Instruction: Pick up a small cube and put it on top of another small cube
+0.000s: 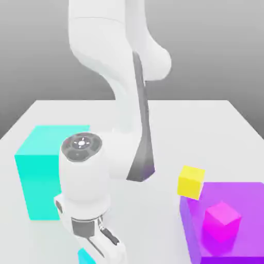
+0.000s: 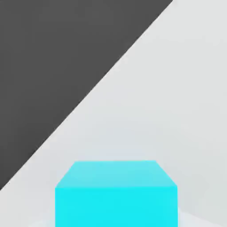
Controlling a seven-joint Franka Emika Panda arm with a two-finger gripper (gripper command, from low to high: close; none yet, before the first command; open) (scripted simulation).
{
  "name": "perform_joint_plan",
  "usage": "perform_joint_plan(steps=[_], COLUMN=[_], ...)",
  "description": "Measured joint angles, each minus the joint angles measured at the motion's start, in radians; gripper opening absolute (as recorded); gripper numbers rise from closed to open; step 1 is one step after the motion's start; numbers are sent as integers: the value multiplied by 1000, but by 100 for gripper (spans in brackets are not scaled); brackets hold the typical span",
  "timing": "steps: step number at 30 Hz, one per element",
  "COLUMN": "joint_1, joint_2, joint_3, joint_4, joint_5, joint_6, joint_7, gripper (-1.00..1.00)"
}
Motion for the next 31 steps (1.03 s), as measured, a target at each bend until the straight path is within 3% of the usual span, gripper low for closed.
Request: perform_joint_plan(steps=[10, 22, 27, 28, 31], joint_1=[88, 360, 369, 367, 367], joint_2=[-345, -764, -659, -640, -640], joint_3=[123, 195, 218, 222, 222], joint_4=[-133, -330, -390, -396, -396], joint_5=[16, 205, 197, 193, 193], joint_6=[-219, -427, -263, -238, -238], joint_7=[-137, -486, -492, -489, -489], gripper=[-100, -100, -100, 100, 100])
